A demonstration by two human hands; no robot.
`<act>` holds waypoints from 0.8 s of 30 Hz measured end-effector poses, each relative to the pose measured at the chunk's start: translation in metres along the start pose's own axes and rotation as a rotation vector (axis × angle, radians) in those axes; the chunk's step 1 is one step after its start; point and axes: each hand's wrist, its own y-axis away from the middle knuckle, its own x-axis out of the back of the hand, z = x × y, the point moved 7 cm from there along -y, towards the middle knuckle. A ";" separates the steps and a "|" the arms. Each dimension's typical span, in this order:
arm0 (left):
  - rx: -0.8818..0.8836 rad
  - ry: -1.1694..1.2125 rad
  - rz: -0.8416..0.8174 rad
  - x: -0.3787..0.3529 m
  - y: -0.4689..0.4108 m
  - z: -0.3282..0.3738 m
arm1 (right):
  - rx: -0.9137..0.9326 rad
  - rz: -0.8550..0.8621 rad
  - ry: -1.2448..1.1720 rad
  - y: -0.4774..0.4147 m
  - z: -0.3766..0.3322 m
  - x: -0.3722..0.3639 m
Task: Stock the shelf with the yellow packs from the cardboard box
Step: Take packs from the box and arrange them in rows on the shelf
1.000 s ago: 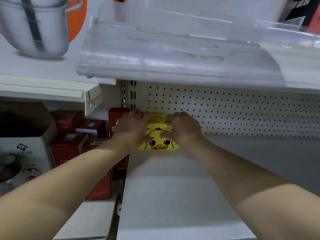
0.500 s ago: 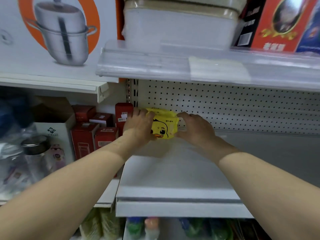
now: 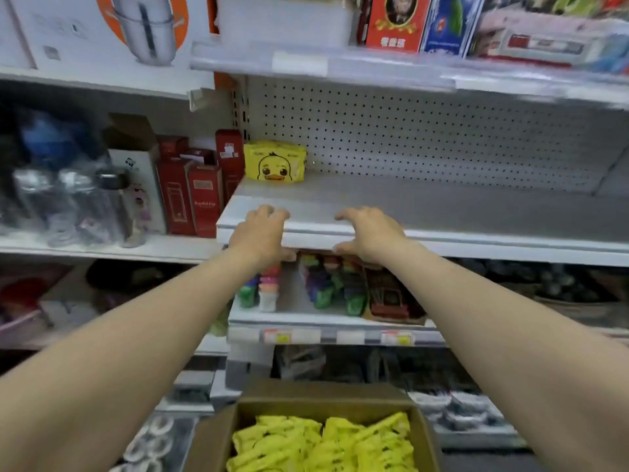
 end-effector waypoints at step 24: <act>0.296 0.171 -0.670 -0.295 0.284 -0.056 | -0.081 -0.647 -0.165 0.205 0.007 -0.315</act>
